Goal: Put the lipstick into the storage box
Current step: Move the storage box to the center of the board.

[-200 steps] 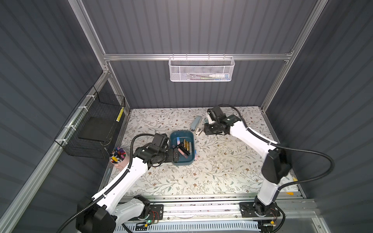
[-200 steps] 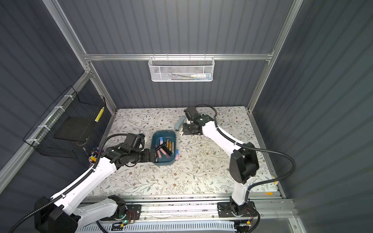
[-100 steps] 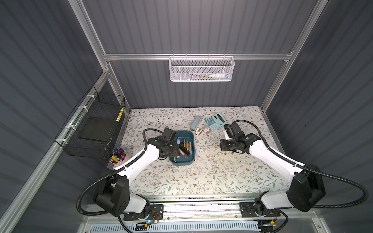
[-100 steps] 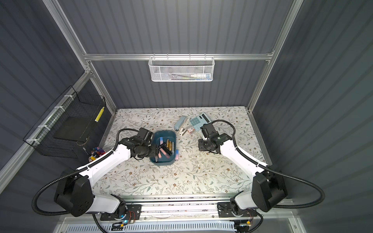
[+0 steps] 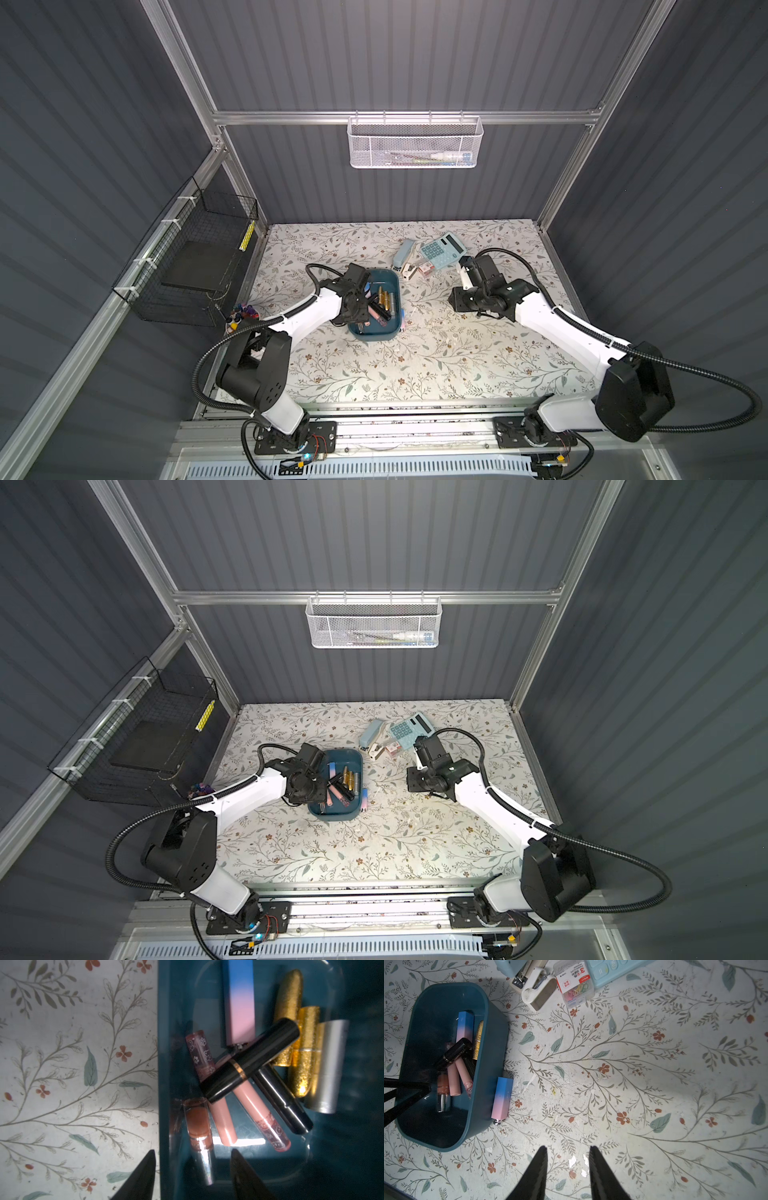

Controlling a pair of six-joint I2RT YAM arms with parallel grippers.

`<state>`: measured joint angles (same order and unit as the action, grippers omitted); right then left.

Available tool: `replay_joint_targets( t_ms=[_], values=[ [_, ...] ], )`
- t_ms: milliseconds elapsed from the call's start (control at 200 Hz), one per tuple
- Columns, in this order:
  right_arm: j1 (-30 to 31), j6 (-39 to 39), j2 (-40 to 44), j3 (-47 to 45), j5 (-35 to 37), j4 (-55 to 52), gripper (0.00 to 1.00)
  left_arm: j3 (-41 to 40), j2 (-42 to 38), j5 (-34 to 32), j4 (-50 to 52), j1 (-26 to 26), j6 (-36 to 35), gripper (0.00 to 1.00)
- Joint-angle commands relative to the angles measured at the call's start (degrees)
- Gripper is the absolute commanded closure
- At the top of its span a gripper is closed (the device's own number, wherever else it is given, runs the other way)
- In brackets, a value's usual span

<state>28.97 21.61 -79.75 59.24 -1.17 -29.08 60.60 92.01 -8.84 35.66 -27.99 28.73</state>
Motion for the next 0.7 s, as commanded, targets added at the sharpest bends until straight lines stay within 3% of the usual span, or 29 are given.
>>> replay_joint_targets(
  t_ms=[0, 100, 270, 465, 690],
  values=[
    [-0.19, -0.33, -0.85, -0.27, -0.47, 0.44, 0.64, 0.88, -0.12, -0.22, -1.21, 1.59, -0.57, 0.52],
    [-0.23, -0.34, -1.43, 0.04, -0.41, 0.41, 0.64, 0.29, 0.3, 0.06, -1.42, 2.81, -1.17, 0.59],
    [-0.23, -0.25, -2.28, 0.85, -0.57, 0.27, 0.64, -1.46, 0.11, 0.58, -2.15, 4.92, -1.71, 0.85],
    [-0.18, -0.16, -3.57, 1.83, -0.87, 0.03, 0.64, -2.96, -1.25, 0.5, -2.24, 6.86, -2.62, 0.91],
    [-0.23, -0.25, -5.11, 2.94, -1.06, -0.12, 0.64, -3.85, -2.16, 0.57, -1.87, 8.77, -3.98, 0.91]
  ],
)
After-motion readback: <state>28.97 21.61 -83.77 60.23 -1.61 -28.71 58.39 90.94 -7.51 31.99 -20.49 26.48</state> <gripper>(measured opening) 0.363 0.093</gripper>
